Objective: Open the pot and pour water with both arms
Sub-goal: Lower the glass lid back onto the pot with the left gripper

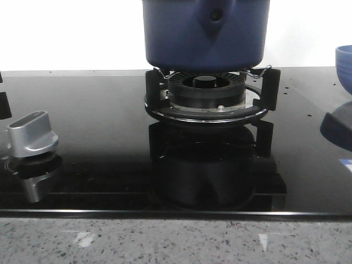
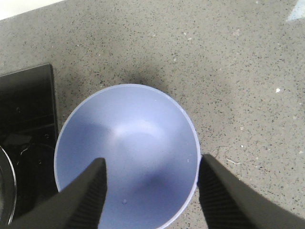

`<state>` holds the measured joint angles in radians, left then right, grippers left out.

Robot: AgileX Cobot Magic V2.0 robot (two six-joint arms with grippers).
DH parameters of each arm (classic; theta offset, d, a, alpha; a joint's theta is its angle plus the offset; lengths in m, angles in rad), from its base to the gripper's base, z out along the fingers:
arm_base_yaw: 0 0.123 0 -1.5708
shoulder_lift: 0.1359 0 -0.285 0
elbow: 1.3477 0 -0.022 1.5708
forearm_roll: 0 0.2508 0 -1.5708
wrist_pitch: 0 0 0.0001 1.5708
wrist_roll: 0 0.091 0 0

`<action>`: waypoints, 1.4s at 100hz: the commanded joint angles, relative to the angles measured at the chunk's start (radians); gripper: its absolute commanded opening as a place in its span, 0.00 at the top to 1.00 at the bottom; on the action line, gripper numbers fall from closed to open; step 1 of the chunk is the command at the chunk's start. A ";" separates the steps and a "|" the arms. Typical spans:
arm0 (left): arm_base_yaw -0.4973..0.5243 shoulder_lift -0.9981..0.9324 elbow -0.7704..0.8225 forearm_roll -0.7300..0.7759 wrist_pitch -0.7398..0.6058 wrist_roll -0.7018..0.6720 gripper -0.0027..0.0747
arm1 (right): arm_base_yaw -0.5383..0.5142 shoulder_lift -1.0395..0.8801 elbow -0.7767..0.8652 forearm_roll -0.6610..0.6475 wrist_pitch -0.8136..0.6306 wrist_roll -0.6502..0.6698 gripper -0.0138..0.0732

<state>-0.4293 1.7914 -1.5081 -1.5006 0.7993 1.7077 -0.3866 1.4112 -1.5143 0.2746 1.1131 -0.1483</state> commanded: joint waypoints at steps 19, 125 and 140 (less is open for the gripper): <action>0.039 -0.054 -0.036 -0.065 0.054 -0.045 0.49 | -0.007 -0.041 -0.034 0.018 -0.048 -0.013 0.40; 0.037 -0.056 -0.048 -0.229 0.192 -0.045 0.31 | -0.007 -0.041 -0.034 0.037 -0.041 -0.015 0.40; 0.069 -0.060 -0.096 -0.231 0.229 -0.045 0.31 | -0.007 -0.041 -0.034 0.037 -0.041 -0.015 0.40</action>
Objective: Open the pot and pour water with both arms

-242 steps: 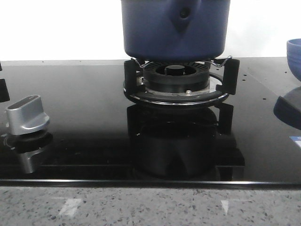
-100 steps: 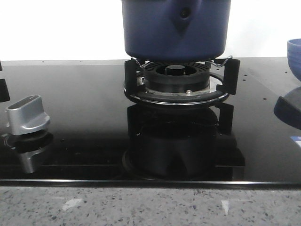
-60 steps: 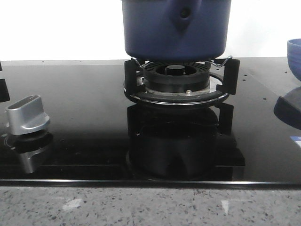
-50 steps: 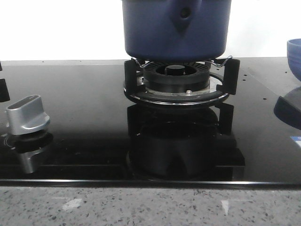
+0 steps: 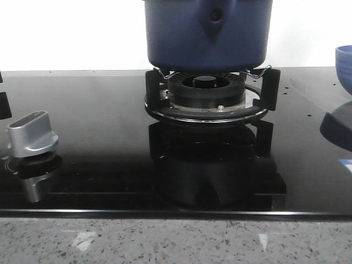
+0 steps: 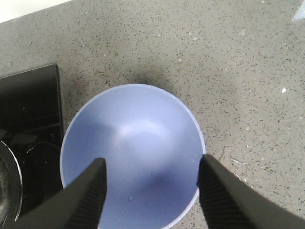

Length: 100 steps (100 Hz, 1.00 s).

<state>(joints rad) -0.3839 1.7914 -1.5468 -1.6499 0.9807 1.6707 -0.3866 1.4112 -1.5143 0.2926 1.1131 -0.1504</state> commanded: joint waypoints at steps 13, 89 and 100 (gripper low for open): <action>0.080 -0.074 -0.107 -0.082 0.064 -0.055 0.31 | -0.007 -0.041 -0.034 0.021 -0.037 -0.022 0.40; 0.551 -0.398 -0.105 0.100 -0.038 -0.312 0.99 | 0.241 -0.216 0.153 0.830 -0.463 -0.682 0.89; 0.528 -0.500 -0.015 0.189 -0.221 -0.317 0.99 | 0.320 -0.279 0.259 0.830 -0.614 -0.774 0.89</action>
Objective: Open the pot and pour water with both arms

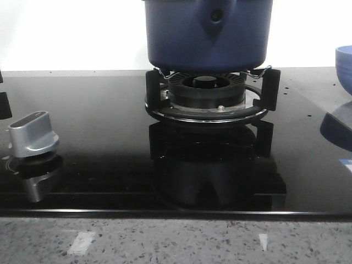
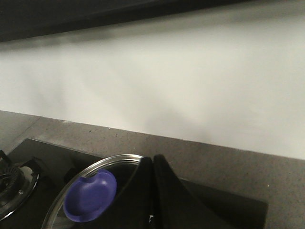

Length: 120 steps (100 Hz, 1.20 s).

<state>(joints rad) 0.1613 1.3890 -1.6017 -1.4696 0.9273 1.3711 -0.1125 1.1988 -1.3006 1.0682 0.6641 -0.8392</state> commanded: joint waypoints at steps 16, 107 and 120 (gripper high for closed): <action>-0.090 -0.246 0.246 0.104 -0.515 -0.014 0.99 | 0.110 -0.171 0.210 0.054 -0.367 -0.167 0.89; -0.176 -0.972 1.219 -0.402 -0.574 0.509 0.99 | 0.115 -0.848 0.935 0.050 -0.448 -0.225 0.89; -0.176 -0.979 1.219 -0.402 -0.572 0.509 0.99 | 0.115 -0.844 0.935 0.050 -0.446 -0.225 0.89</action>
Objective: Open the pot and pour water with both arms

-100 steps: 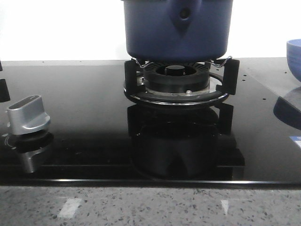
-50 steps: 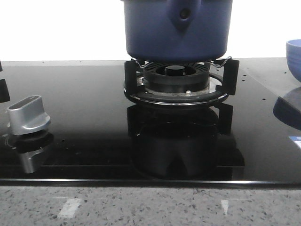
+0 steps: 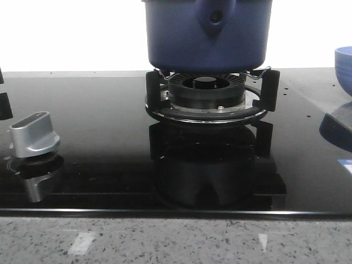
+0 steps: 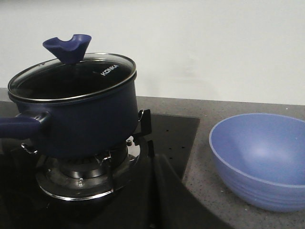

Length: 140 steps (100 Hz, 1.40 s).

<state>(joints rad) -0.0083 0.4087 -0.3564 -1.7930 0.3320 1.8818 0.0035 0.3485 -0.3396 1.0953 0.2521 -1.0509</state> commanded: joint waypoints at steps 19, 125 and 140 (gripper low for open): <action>-0.006 0.002 -0.026 -0.078 0.024 -0.002 0.99 | -0.001 0.006 -0.026 0.023 -0.034 -0.013 0.89; -0.004 0.002 -0.083 0.480 -0.092 -0.637 0.99 | -0.001 0.006 -0.026 0.025 -0.034 -0.013 0.89; -0.006 0.002 -0.104 1.090 -0.152 -1.272 0.99 | -0.001 0.006 -0.026 0.025 -0.034 -0.013 0.89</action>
<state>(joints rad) -0.0083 0.4042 -0.4228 -1.0362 0.2491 0.9752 0.0035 0.3480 -0.3396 1.0953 0.2521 -1.0526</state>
